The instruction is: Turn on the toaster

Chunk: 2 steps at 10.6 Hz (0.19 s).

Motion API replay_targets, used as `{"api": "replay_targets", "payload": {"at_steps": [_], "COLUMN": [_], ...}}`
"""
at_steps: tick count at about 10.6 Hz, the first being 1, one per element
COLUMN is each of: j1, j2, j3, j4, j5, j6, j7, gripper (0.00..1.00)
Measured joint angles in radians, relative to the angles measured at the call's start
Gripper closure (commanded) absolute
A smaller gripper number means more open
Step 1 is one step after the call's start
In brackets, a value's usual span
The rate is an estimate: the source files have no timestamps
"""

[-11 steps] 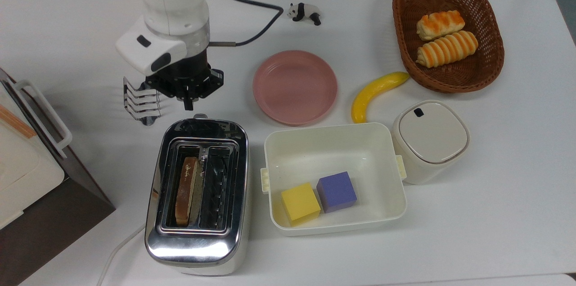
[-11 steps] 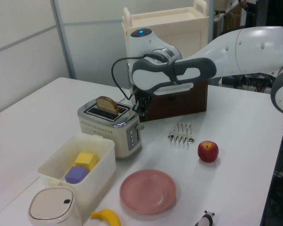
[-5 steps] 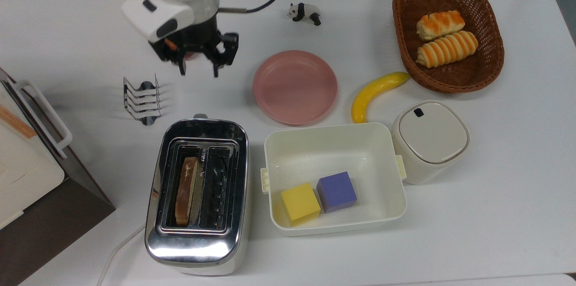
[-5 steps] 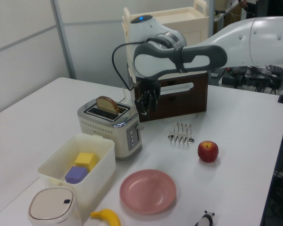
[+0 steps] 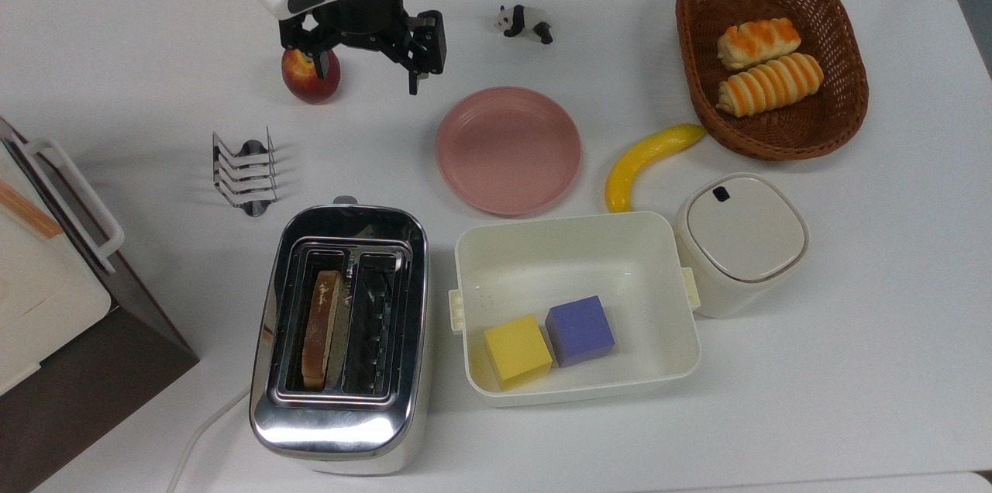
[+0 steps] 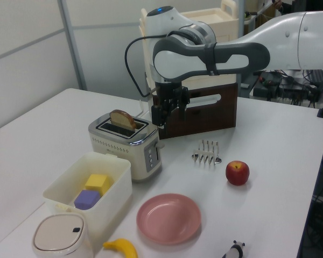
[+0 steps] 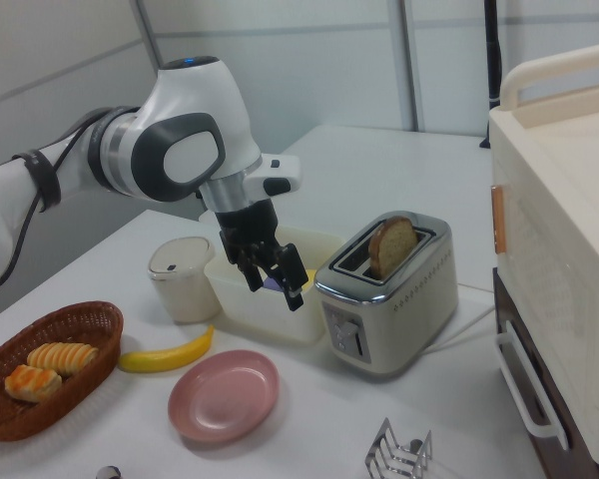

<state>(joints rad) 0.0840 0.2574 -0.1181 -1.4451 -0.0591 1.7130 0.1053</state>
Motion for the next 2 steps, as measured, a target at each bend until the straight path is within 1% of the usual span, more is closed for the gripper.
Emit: {"api": "replay_targets", "payload": {"at_steps": [2], "j1": [-0.001], "j2": [0.000], "j3": [0.000], "j4": [-0.001], "j5": [0.000], "j6": [0.000], "j7": [0.000], "gripper": [0.00]}}
